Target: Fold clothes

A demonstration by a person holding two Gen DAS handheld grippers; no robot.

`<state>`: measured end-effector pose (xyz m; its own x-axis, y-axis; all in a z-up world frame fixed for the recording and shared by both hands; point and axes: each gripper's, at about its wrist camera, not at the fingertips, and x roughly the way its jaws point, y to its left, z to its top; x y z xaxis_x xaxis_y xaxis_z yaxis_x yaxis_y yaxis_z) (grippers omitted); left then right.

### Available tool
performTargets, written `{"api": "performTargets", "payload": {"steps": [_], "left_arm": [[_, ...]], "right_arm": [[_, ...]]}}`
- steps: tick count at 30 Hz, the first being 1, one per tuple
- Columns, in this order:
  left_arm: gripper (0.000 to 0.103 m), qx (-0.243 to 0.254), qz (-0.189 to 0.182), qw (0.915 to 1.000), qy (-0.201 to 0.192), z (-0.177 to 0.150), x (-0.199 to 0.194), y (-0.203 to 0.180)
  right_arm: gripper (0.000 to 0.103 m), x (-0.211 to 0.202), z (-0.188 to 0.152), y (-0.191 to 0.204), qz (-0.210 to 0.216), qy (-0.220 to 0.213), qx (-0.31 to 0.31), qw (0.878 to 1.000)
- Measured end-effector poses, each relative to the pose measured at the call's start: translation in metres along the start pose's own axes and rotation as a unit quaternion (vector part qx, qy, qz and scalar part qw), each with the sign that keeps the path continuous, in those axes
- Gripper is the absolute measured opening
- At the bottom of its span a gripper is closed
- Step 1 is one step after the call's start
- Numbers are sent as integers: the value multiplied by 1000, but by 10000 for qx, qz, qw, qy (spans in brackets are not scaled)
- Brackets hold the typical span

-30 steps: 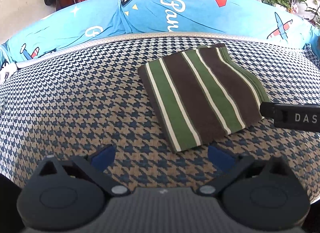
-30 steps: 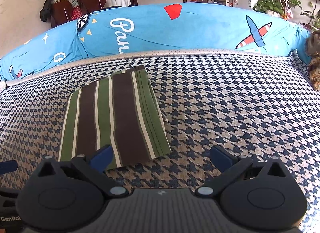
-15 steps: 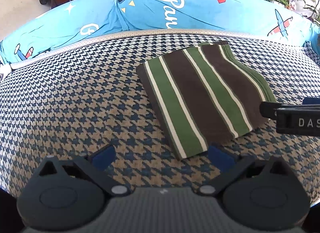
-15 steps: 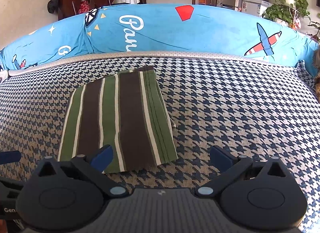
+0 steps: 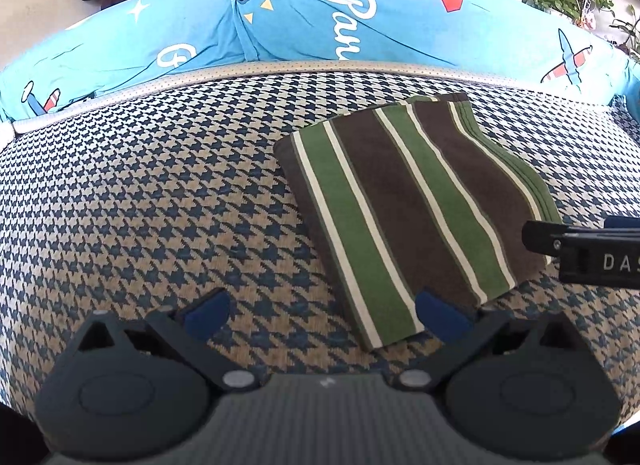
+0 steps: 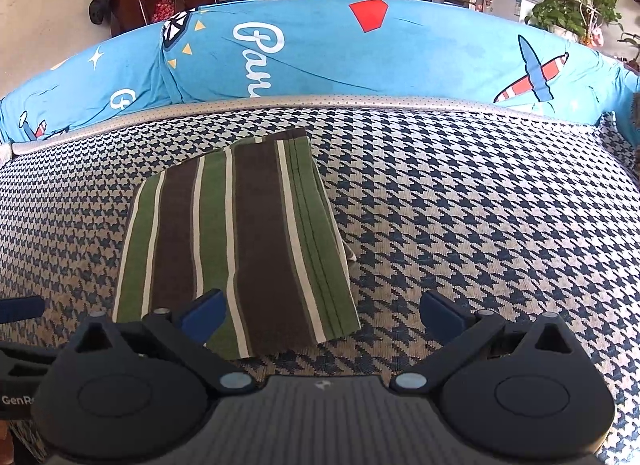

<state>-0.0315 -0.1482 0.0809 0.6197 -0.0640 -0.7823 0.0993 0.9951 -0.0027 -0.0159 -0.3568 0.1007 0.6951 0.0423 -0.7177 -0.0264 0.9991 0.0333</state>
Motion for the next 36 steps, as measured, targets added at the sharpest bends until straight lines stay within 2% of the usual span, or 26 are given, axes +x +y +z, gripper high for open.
{"api": "performTargets", "payload": {"steps": [8,16,27,36], "left_arm": [[103,93,-45,9999,-19,7,8,0],[103,290,-306,9991,-104,20,22,6],[103,258,-1089,9937,-87,38,48,28],[103,157,-1553,9877,12,43,66,32]], "right_arm": [[103,8,7,-8,-33,26,45,10000],[103,15,13,-22,93,65,171,9998],[94,22,15,-33,313,168,279,9990],[90,37,19,-33,547,197,241,9980]]}}
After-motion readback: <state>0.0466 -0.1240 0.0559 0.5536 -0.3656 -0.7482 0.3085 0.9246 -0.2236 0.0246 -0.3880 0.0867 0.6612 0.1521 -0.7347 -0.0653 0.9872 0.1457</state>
